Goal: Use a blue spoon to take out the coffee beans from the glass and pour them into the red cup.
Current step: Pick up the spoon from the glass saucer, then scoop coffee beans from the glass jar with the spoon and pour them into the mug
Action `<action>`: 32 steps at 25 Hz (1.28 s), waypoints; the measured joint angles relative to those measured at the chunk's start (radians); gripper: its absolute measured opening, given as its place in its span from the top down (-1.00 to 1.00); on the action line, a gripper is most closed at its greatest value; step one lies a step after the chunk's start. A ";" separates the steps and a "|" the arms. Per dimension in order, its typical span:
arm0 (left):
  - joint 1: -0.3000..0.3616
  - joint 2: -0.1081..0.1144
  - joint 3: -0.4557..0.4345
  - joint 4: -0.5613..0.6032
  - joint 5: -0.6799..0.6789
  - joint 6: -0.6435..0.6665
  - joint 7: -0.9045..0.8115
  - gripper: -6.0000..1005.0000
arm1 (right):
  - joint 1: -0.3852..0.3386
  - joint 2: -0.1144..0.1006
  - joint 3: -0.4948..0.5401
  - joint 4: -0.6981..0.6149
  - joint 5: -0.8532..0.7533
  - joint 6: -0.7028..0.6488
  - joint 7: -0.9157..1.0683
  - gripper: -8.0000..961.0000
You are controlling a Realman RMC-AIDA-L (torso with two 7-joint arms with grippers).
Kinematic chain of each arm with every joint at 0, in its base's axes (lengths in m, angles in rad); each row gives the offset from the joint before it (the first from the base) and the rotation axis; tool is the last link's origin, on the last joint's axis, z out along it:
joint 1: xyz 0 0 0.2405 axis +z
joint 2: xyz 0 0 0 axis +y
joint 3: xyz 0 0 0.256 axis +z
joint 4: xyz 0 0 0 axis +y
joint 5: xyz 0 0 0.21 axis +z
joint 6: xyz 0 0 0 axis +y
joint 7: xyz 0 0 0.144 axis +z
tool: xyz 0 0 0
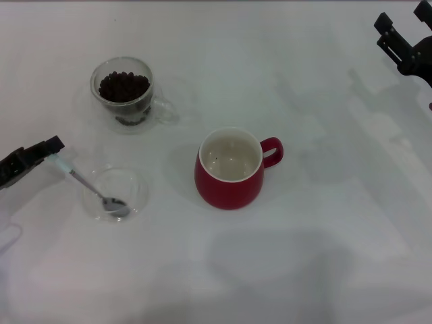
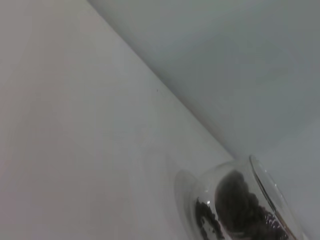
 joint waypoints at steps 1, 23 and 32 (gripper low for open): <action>0.000 0.000 0.000 0.000 -0.002 0.000 0.000 0.64 | 0.000 0.000 0.000 0.000 0.000 0.000 0.000 -0.72; 0.017 0.054 -0.003 -0.015 -0.129 0.198 0.014 0.72 | -0.002 0.000 0.009 0.004 0.007 0.021 -0.004 -0.72; -0.069 0.066 -0.001 -0.058 -0.446 0.276 0.163 0.72 | 0.001 0.000 0.010 0.000 0.008 0.022 -0.004 -0.72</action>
